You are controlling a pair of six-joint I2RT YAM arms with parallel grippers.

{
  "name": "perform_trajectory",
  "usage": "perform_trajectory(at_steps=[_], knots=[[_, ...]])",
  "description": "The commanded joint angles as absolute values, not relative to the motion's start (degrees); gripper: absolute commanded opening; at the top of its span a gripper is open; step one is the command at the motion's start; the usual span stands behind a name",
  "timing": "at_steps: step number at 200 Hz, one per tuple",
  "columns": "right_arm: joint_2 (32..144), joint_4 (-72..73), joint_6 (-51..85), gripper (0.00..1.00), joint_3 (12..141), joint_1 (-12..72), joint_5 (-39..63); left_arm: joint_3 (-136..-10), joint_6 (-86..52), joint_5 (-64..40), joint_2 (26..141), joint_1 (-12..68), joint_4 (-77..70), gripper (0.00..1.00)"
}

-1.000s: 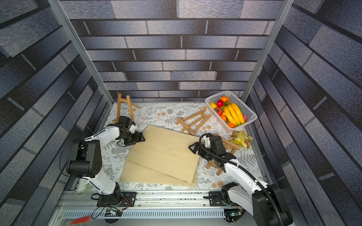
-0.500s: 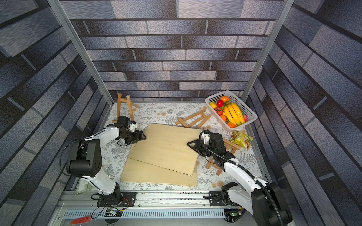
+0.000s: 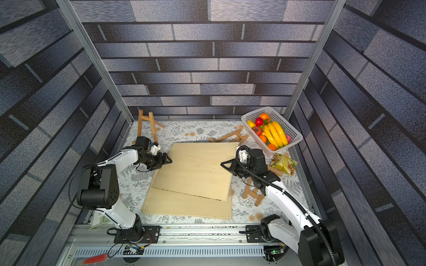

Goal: Assemble the easel
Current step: Pick up the drawing board.

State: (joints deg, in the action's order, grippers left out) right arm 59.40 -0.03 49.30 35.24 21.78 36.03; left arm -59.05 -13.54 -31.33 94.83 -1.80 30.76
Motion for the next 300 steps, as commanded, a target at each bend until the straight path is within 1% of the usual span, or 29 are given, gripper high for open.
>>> perform_trajectory(at_steps=[1, 16, 25, 45, 69, 84, 101, 117, 138, 182, 205, 229, 252, 300], knots=[[55.32, 2.27, 21.45, 0.0, 31.03, 23.65, 32.45, -57.07, -18.04, -32.58, 89.35, -3.69, 35.46, 0.83], [51.86, 4.41, 17.29, 0.0, 29.44, 23.73, 27.59, -55.29, -22.11, -32.97, 85.73, -5.26, 34.45, 0.83], [51.65, 3.66, 14.7, 0.0, 30.03, 23.72, 26.94, -53.61, -25.01, -33.52, 83.42, -6.07, 33.26, 0.83], [53.78, 5.07, 11.19, 0.0, 31.55, 23.69, 31.76, -49.05, -30.82, -33.01, 77.59, -7.99, 31.0, 0.83], [54.07, 16.37, 13.34, 0.0, 29.58, 23.73, 31.53, -43.66, -37.44, -33.87, 70.14, -12.3, 28.03, 0.83], [54.74, 19.54, 13.76, 0.0, 29.61, 23.72, 32.59, -41.19, -39.82, -36.2, 67.98, -12.94, 25.29, 0.84], [56.42, 21.55, 14.64, 0.0, 30.59, 23.73, 36.16, -37.77, -44.04, -41.82, 66.83, -12.96, 15.85, 0.85], [57.71, 26.26, 16.66, 0.0, 30.85, 23.72, 38.05, -36.8, -45.09, -42.35, 65.12, -13.13, 13.65, 0.85], [59.23, 33.36, 20.53, 0.0, 31.1, 23.69, 38.02, -37.03, -44.5, -41.45, 62.4, -13.53, 16.51, 0.85], [65.52, 50.78, 31.5, 0.0, 30.92, 23.65, 41.6, -37.51, -44.07, -37.53, 58.42, -14.17, 22.74, 0.86], [69.89, 60.66, 39.22, 0.0, 30.46, 23.73, 40.88, -41.0, -41.51, -34.11, 57.1, -13.95, 31.28, 0.86], [75.09, 72.16, 46.7, 0.0, 31.28, 23.72, 39.12, -42.97, -42.15, -32.13, 54.29, -13.87, 35.05, 0.86], [76.74, 73.24, 48.4, 0.0, 34.07, 23.65, 39.78, -42.16, -44.94, -32.12, 51.81, -14.0, 35.29, 0.86], [74.93, 67.49, 49.76, 0.0, 38.47, 23.72, 44.32, -40.59, -45.62, -31.74, 51.04, -14.59, 34.98, 0.87]])
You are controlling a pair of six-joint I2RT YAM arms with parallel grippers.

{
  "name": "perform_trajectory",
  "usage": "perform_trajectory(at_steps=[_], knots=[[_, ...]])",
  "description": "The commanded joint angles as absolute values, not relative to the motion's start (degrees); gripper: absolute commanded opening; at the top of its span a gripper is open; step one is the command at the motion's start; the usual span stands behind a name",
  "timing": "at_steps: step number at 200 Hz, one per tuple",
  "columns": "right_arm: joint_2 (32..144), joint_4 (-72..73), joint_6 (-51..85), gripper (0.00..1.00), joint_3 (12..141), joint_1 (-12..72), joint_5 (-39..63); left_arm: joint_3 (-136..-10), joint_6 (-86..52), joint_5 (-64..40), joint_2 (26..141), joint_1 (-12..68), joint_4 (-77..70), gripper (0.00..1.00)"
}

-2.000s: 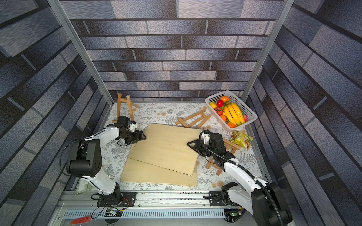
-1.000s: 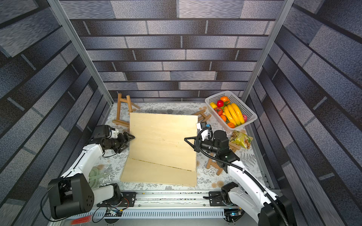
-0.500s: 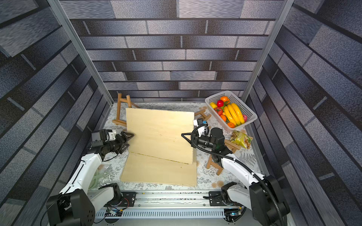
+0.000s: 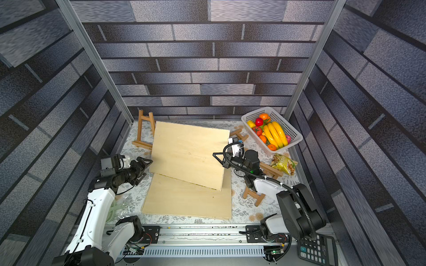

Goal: Assemble the easel
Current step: Pick up the drawing board.

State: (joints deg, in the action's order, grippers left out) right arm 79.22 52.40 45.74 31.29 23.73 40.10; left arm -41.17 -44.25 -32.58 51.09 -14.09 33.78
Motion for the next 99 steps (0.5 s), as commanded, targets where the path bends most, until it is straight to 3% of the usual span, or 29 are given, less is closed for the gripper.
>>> perform_trajectory(at_steps=[1, 99], knots=[[74.91, 67.5, 49.8, 0.0, 38.53, 23.72, 44.35, -40.55, -45.66, -31.73, 51.05, -14.59, 34.89, 0.87], [80.21, 66.52, 49.49, 0.0, 53.26, 24.18, 40.14, -45.79, -51.38, -32.73, 45.83, -18.02, 36.56, 0.87]])
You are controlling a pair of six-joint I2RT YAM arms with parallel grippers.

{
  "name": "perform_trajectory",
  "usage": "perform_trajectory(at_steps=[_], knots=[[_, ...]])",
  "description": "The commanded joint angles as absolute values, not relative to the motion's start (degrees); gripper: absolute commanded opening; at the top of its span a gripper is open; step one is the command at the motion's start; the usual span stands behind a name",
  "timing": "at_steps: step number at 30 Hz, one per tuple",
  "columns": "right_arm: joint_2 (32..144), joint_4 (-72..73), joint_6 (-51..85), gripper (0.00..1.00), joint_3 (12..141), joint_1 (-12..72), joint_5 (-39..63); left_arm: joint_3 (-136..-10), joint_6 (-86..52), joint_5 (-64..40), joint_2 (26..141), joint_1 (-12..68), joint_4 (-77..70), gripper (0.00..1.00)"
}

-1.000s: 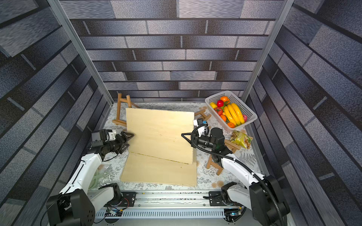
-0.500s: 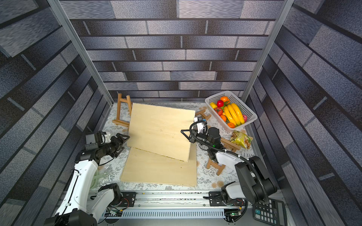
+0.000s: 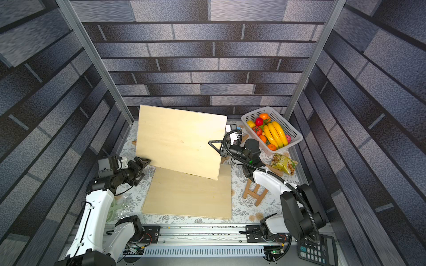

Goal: Assemble the easel
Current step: Pick up the drawing board.

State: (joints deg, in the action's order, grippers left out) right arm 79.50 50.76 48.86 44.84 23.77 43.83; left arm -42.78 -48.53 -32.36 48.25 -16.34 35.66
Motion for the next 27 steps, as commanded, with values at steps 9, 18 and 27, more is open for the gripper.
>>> perform_trajectory(at_steps=[9, 18, 27], knots=[[92.32, 67.26, 45.63, 0.0, 66.77, 27.86, 33.09, -47.53, -53.77, -35.59, 44.64, -22.23, 35.63, 0.87], [105.9, 69.65, 42.2, 0.0, 78.62, 30.96, 30.54, -48.92, -54.93, -39.06, 44.38, -26.08, 36.47, 0.87], [117.92, 73.18, 40.5, 0.0, 87.75, 31.42, 30.89, -51.6, -55.0, -42.67, 46.75, -27.53, 36.16, 0.87]])
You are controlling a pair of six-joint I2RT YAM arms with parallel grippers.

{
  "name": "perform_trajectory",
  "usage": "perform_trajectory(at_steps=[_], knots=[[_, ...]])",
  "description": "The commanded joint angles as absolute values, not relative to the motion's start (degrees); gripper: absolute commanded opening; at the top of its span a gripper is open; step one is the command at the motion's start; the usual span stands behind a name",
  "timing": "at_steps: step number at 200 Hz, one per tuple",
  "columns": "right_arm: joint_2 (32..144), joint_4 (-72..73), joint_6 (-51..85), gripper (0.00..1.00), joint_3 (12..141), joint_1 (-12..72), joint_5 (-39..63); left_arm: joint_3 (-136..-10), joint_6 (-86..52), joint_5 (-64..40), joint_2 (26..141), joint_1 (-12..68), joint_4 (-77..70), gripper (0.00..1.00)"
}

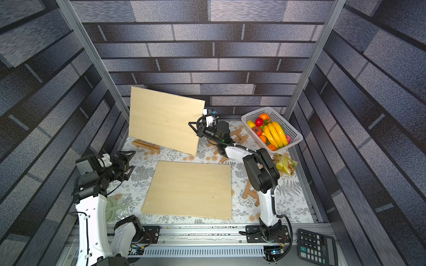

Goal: Assemble the easel
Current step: Place the drawing board on the easel.

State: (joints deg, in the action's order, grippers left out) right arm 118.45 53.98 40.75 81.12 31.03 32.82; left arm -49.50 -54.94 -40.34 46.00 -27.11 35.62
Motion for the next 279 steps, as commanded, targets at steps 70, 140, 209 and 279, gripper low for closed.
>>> perform_trajectory(at_steps=[70, 140, 209, 279], knots=[[129.42, 79.09, 39.32, 0.0, 95.57, 31.95, 33.43, -52.1, -54.1, -44.69, 50.53, -26.79, 33.3, 0.87], [130.38, 79.19, 30.58, 0.0, 92.7, 32.96, 34.65, -52.39, -52.03, -45.64, 51.66, -26.49, 33.49, 0.87], [126.59, 79.19, 22.58, 0.0, 89.53, 35.51, 30.02, -51.94, -50.8, -45.92, 51.51, -27.23, 35.25, 0.87], [130.43, 79.14, 25.49, 0.0, 91.91, 36.67, 29.12, -50.34, -49.02, -45.56, 49.95, -26.72, 37.54, 0.87]])
